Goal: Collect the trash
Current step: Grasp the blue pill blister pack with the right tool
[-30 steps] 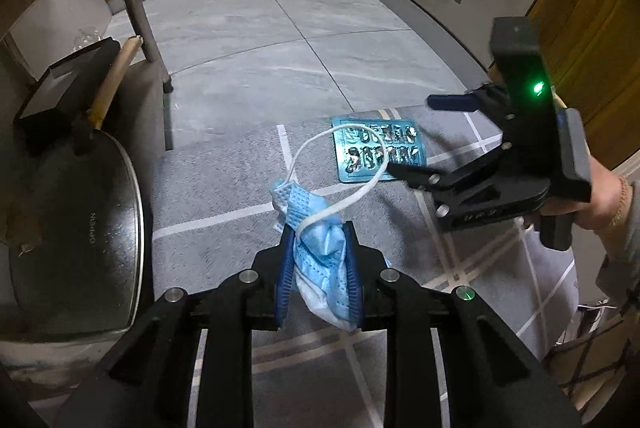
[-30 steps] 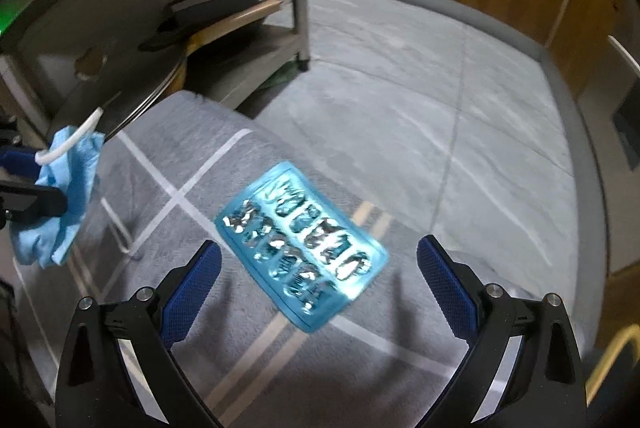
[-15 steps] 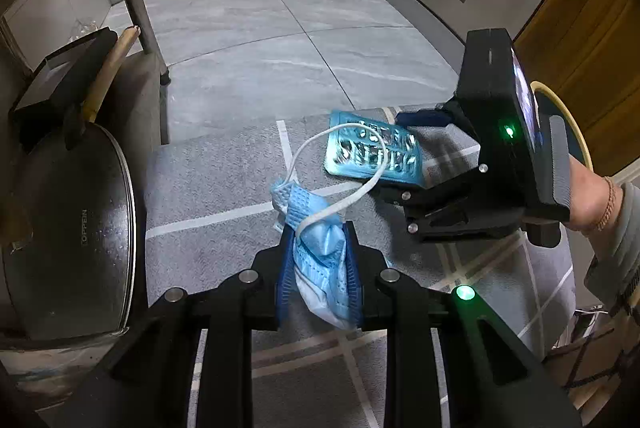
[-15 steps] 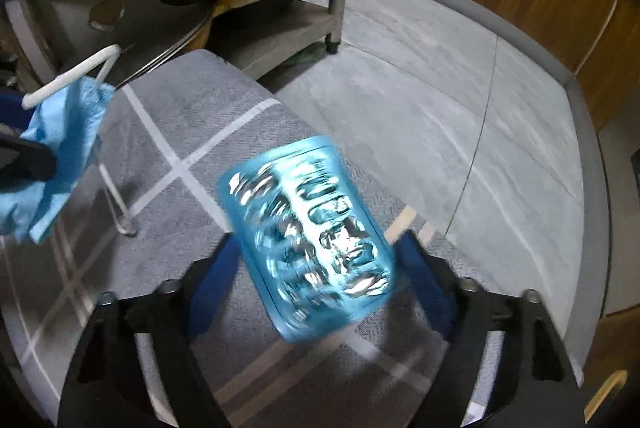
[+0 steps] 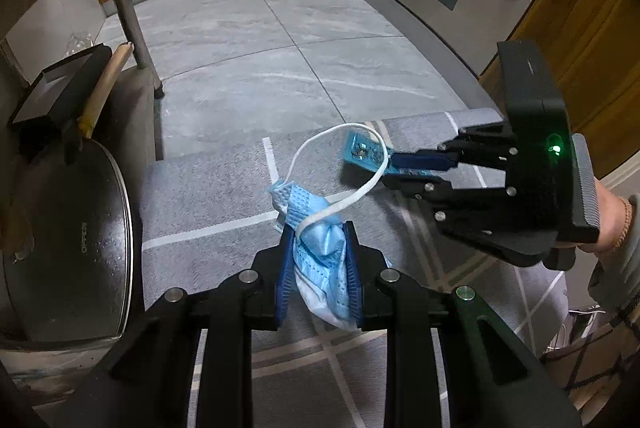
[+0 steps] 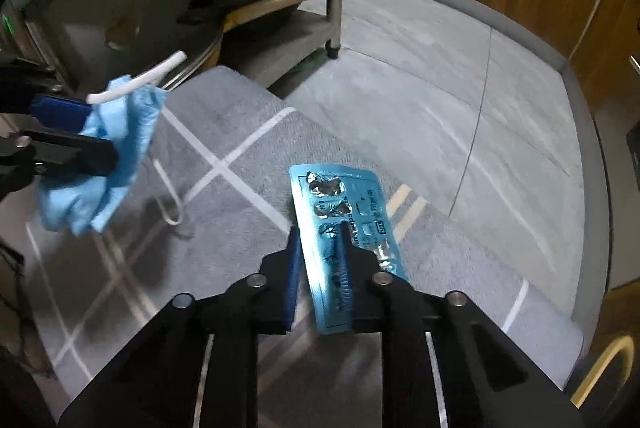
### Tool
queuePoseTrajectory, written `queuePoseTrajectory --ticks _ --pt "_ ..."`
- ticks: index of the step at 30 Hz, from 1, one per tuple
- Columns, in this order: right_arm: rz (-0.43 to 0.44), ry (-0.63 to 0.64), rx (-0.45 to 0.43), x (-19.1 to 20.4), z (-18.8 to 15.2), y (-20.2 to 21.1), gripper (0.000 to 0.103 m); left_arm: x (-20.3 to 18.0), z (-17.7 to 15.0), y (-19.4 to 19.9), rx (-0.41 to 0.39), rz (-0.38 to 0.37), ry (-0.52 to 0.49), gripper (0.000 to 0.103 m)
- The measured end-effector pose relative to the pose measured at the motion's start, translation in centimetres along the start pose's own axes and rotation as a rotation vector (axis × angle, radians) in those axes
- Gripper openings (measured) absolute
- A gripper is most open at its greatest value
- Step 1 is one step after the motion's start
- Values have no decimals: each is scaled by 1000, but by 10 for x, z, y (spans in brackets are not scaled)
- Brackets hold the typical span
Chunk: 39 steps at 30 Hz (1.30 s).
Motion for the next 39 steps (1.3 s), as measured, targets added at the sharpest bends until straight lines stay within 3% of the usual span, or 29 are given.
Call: queuePoseTrajectory --ticks 5,6,7,8,13,21,25,26,27,28,30,32,34,39 --pt "19 -22 30 3 -8 6 19 -2 0 4 -3 -8 -5 23" --pt "19 -35 26 2 -8 5 27 -2 0 4 -4 -10 -5 23" --pt "-5 -22 10 0 -7 6 43 -1 1 4 -6 -10 -5 23" --pt "-20 -11 4 -1 -6 4 51 1 1 4 -6 -11 -6 23" --pt "-55 -30 46 -16 -18 -8 71 4 0 -2 10 -14 1 23" --pt "-15 -78 74 -23 -32 -16 71 -2 1 -10 22 -30 -3 23" --pt "3 -37 87 -12 -33 -16 70 -1 1 -11 23 -29 -8 23" --pt "3 -50 91 -12 -32 -15 65 -1 2 -11 21 -30 -8 23" --pt "2 -55 73 -13 -29 -12 46 -2 2 -10 20 -30 -9 23" --pt "-4 -82 50 -17 -23 -7 36 -2 2 -10 17 -30 -11 23" --pt "-29 -94 48 -23 -18 -1 26 -3 2 -9 14 -35 -12 23" --pt "-36 -90 61 -23 -22 0 31 -3 2 -8 11 -35 -14 23" --pt "-32 -100 71 -20 -27 -2 54 -4 2 -6 7 -37 -14 23" --pt "18 -122 72 -10 -26 -10 66 -3 2 -2 0 -40 -18 23"
Point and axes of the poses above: each gripper's, at about its wrist camera, not at the fingertips, and y roughly against the way its jaws point, x to its left, z to its top, the point moved 5 cm from there along -y, roughly the way its jaws point, and after that the axes turned 15 degrees about -x, right-handed, at the moved point
